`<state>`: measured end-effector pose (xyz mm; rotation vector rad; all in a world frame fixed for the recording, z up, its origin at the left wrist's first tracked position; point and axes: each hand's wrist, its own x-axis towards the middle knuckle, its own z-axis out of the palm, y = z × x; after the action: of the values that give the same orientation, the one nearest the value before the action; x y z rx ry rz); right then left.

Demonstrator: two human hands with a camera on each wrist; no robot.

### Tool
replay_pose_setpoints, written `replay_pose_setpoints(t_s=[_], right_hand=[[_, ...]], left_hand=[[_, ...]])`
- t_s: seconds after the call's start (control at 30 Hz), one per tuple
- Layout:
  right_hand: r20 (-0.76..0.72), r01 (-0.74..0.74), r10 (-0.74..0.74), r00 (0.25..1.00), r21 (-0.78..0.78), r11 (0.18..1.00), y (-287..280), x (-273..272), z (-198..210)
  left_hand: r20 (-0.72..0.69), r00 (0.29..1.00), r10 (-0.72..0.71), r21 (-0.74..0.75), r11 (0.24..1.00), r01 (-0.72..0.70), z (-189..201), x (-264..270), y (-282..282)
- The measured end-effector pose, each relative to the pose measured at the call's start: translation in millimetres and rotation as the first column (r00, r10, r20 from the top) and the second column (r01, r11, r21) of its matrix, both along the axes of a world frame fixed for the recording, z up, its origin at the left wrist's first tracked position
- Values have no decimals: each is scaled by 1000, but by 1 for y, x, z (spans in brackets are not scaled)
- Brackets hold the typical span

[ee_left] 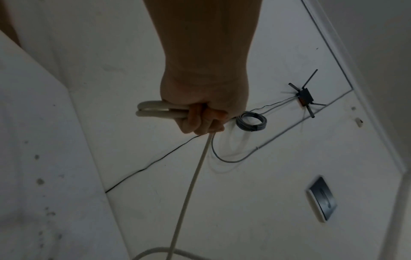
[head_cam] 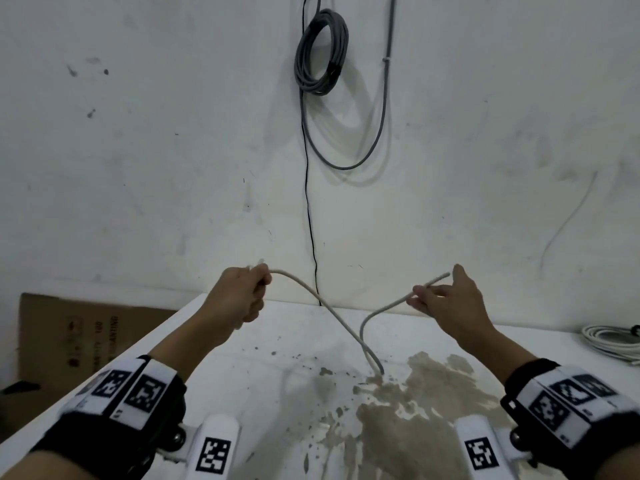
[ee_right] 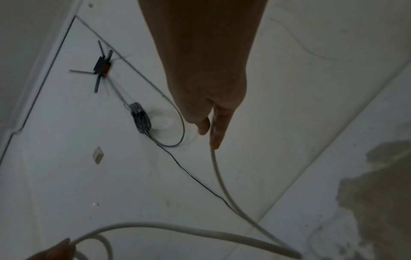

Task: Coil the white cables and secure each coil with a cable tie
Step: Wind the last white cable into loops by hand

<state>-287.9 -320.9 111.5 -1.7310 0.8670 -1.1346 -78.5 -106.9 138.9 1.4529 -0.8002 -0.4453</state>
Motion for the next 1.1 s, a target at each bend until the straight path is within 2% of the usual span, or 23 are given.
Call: replay_pose_setpoints(t_s=[0.1,0.2,0.23,0.27,0.3,0.33,0.37,0.43,0.47,0.53,0.63,0.8,0.83,0.9,0.97,1.0,1.03,1.1], right_hand=[[-183,-132,133,974,15,991,9,11,-1],[-124,-366,363,923,-2,931,37,18,9],[-156,-427,415,896,-50,903,47,19,14],[-250,-467,425,870,-140,873,56,20,18],[-367,-475,373,852,-246,845,60,23,18],[-458,-460,279,844,-351,816,64,25,18],[-495,-425,178,850,-446,788,64,26,18],[-413,-347,104,905,-572,743,64,26,17],[-335,-319,133,933,-593,739,64,26,17],[-174,-282,222,959,-582,763,63,23,20],[-67,-264,279,958,-586,766,63,21,25],[-138,-248,229,964,-780,574,62,22,38],[-176,-278,230,957,-783,557,63,22,39],[-277,-363,235,932,-753,550,68,21,37],[-352,-482,330,876,-606,633,76,15,35],[-327,-534,423,845,-499,682,81,12,35],[-277,-572,500,820,-403,714,86,9,36],[-209,-588,549,809,-260,766,94,6,38]], left_hand=[[16,985,-172,34,985,171,4,-19,-6],[-27,959,-282,-36,959,281,9,-33,-16],[-66,947,-315,-76,948,310,11,-36,-20],[-121,923,-365,-128,928,350,13,-38,-22],[-188,885,-427,-188,900,394,16,-38,-24],[-264,825,-500,-250,861,442,17,-37,-24],[-337,730,-595,-322,801,505,17,-34,-25],[-392,440,-808,-489,588,644,12,-29,-25],[-378,376,-846,-533,531,659,11,-27,-22],[-392,365,-844,-543,533,649,7,-23,-14],[-422,278,-863,-518,480,708,6,-21,-7],[-417,328,-847,-369,488,791,8,-23,-5],[-418,313,-853,-374,476,796,8,-25,-5],[-428,211,-879,-443,407,798,6,-28,-6],[-420,69,-905,-528,306,792,4,-32,-8],[-406,44,-913,-546,281,789,3,-33,-10],[-394,57,-917,-547,284,788,2,-34,-10],[-381,120,-917,-525,321,789,2,-34,-11]])
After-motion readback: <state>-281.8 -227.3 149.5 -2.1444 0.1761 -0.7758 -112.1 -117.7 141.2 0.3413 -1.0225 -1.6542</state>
